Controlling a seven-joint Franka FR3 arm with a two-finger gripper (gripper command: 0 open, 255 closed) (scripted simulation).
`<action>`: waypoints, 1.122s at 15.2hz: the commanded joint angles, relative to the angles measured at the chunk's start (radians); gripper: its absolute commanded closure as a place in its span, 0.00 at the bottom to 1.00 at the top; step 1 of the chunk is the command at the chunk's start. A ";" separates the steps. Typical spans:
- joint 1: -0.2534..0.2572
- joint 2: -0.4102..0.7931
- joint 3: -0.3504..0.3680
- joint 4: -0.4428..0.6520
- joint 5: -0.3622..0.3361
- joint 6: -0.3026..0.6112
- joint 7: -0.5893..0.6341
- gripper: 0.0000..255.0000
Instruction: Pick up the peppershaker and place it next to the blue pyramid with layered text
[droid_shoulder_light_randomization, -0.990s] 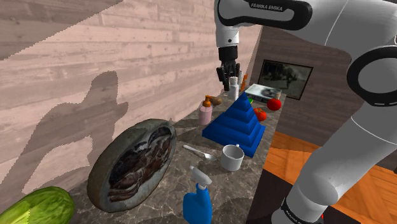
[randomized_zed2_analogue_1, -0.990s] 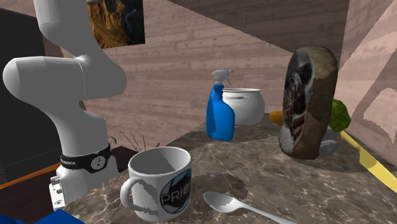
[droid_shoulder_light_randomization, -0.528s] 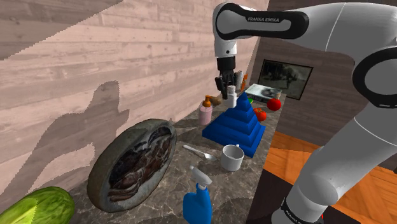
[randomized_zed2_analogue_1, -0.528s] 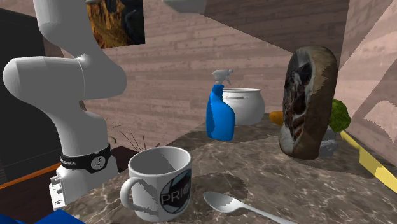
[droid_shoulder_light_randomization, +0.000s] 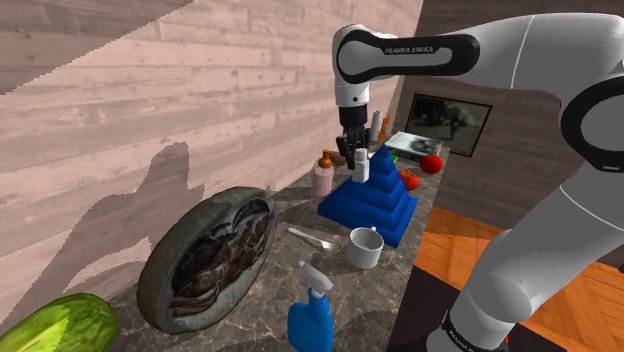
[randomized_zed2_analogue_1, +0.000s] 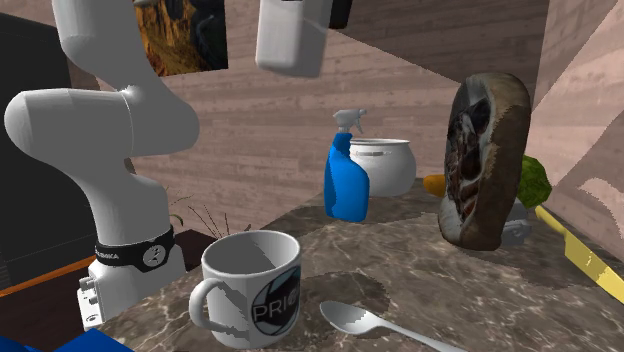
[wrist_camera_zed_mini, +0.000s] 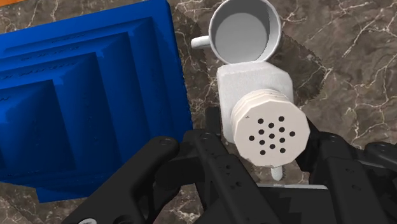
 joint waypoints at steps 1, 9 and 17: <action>0.000 -0.001 0.000 -0.029 0.000 0.029 0.000 1.00; 0.000 -0.004 0.000 -0.140 0.001 0.136 0.004 1.00; 0.001 0.007 0.000 -0.237 0.000 0.244 0.009 1.00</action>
